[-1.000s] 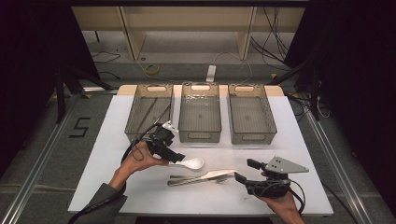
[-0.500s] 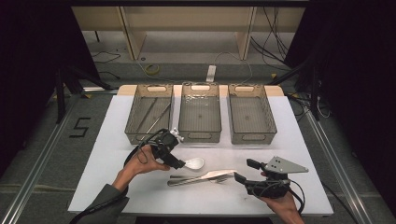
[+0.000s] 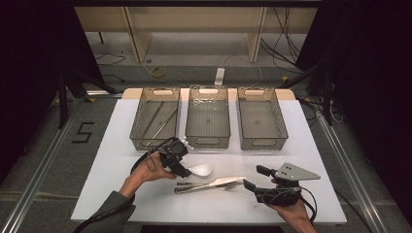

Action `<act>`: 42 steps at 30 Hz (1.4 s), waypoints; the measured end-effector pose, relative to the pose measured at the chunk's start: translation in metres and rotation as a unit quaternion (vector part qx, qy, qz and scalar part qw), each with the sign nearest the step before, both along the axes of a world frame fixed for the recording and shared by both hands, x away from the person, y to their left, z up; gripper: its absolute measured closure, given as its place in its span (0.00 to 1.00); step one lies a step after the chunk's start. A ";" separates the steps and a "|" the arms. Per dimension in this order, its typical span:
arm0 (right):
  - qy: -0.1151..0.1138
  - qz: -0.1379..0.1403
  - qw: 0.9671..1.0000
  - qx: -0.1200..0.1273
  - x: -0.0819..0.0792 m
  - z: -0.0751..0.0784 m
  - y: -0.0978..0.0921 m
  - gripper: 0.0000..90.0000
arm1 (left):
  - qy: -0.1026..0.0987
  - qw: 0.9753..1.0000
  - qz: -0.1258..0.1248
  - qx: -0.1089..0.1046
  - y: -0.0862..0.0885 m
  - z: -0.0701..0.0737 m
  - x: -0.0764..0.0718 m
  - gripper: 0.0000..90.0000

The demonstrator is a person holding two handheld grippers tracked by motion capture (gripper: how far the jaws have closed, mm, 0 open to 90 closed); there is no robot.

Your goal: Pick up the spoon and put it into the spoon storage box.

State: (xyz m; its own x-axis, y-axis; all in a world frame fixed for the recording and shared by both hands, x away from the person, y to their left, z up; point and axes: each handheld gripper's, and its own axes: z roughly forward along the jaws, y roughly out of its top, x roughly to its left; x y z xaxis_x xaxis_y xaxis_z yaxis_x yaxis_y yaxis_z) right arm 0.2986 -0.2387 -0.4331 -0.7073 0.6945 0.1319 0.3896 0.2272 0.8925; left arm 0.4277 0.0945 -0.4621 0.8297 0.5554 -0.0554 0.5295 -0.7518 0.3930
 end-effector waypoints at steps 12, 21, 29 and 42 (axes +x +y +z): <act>-0.001 0.001 1.000 -0.003 -0.001 0.000 0.001 0.33 | 0.004 1.000 -0.016 0.022 -0.001 -0.003 0.002 0.53; 0.001 0.001 1.000 -0.004 0.000 0.000 0.003 0.33 | -0.009 0.999 -0.039 0.034 -0.004 -0.002 0.000 0.63; 0.000 0.001 1.000 -0.003 -0.001 0.000 0.002 0.33 | -0.010 0.998 -0.054 0.030 -0.005 -0.001 -0.002 0.87; 0.000 0.001 1.000 -0.004 -0.001 0.001 0.001 0.33 | -0.025 0.999 -0.041 0.013 -0.003 0.001 -0.003 0.95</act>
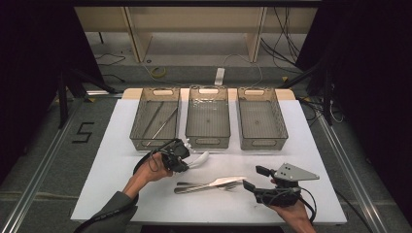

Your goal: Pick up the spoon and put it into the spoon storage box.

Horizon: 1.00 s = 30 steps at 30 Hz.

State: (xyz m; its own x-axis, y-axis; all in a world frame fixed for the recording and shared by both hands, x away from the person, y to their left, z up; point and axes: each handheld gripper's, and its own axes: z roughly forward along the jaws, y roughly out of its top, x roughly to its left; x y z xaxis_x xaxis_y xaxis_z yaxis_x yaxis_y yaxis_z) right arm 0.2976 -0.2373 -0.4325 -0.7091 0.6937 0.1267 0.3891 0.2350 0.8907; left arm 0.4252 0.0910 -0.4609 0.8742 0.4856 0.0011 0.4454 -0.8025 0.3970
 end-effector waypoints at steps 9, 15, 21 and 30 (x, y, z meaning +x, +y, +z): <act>0.000 0.000 1.000 0.000 0.000 0.000 0.000 0.33 | -0.013 0.999 0.019 -0.041 0.004 0.014 0.000 0.95; 0.001 0.000 1.000 -0.001 0.000 0.000 0.000 0.33 | -0.019 0.997 0.028 -0.068 0.007 0.026 0.001 0.95; 0.002 -0.001 1.000 0.000 0.001 -0.001 0.000 0.33 | -0.023 0.995 0.042 -0.088 0.007 0.036 0.002 0.95; 0.003 -0.001 1.000 -0.002 0.001 -0.001 0.000 0.33 | -0.038 0.989 0.075 -0.120 0.009 0.051 0.012 0.95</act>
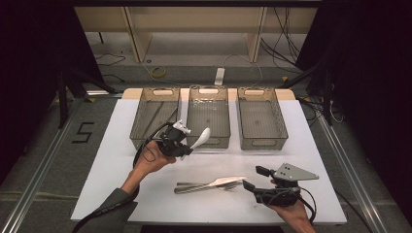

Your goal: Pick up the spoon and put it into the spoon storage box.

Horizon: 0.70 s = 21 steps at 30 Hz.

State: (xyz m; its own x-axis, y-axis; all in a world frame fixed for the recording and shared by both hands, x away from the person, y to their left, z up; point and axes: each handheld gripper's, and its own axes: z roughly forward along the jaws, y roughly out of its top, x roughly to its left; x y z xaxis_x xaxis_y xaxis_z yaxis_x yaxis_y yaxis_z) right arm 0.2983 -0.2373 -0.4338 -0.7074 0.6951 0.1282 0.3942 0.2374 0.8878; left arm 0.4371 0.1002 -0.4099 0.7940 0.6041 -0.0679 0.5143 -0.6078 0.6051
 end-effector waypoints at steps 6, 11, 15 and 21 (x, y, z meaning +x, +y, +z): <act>0.001 0.000 1.000 0.001 0.000 -0.001 0.000 0.33 | -0.009 1.000 0.016 -0.010 0.001 0.013 0.008 0.95; 0.003 -0.001 1.000 0.002 0.000 -0.001 0.000 0.33 | -0.008 0.999 0.036 -0.029 0.001 0.019 0.019 0.95; 0.003 0.000 1.000 0.002 0.000 -0.001 0.000 0.33 | -0.010 0.998 0.042 -0.034 0.000 0.026 0.027 0.95; 0.003 0.000 1.000 0.003 0.000 -0.001 0.000 0.33 | -0.012 0.996 0.063 -0.059 0.002 0.031 0.044 0.95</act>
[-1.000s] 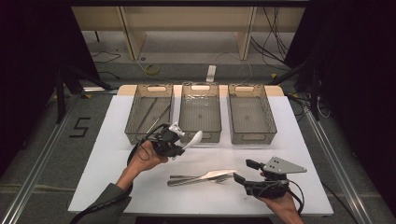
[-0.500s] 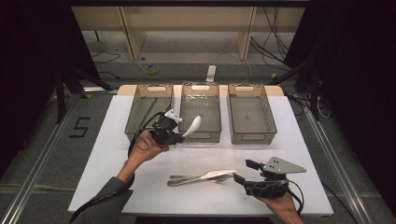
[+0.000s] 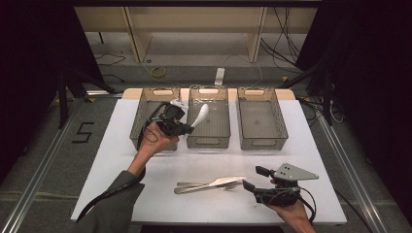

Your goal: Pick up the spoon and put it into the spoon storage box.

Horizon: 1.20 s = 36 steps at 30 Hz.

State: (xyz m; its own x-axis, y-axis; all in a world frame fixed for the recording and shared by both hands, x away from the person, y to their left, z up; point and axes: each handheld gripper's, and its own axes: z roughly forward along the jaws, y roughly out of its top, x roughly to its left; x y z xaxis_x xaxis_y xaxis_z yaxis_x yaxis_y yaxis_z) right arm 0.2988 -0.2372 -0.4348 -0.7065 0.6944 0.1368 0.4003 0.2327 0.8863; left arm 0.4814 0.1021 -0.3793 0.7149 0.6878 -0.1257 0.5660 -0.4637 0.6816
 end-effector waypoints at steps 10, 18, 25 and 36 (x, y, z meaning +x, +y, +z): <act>-0.001 0.000 1.000 0.000 0.000 0.000 -0.001 0.33 | -0.007 0.999 0.029 -0.011 -0.006 0.001 0.020 0.95; -0.002 0.002 1.000 0.001 -0.001 0.000 0.000 0.33 | -0.004 0.999 0.039 -0.012 -0.016 -0.004 0.032 0.95; -0.001 0.002 1.000 0.002 0.000 0.000 -0.001 0.33 | 0.001 0.999 0.051 -0.008 -0.019 -0.014 0.039 0.95; 0.000 0.003 1.000 0.002 -0.001 0.000 -0.001 0.33 | 0.014 0.998 0.064 0.007 -0.022 -0.022 0.046 0.94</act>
State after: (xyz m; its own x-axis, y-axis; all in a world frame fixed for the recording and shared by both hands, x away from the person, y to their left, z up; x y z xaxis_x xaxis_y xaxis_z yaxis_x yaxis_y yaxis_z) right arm 0.2983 -0.2378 -0.4347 -0.7105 0.6898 0.1391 0.3984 0.2314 0.8876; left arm 0.5278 0.0802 -0.4012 0.6168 0.7755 -0.1350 0.6405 -0.3948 0.6587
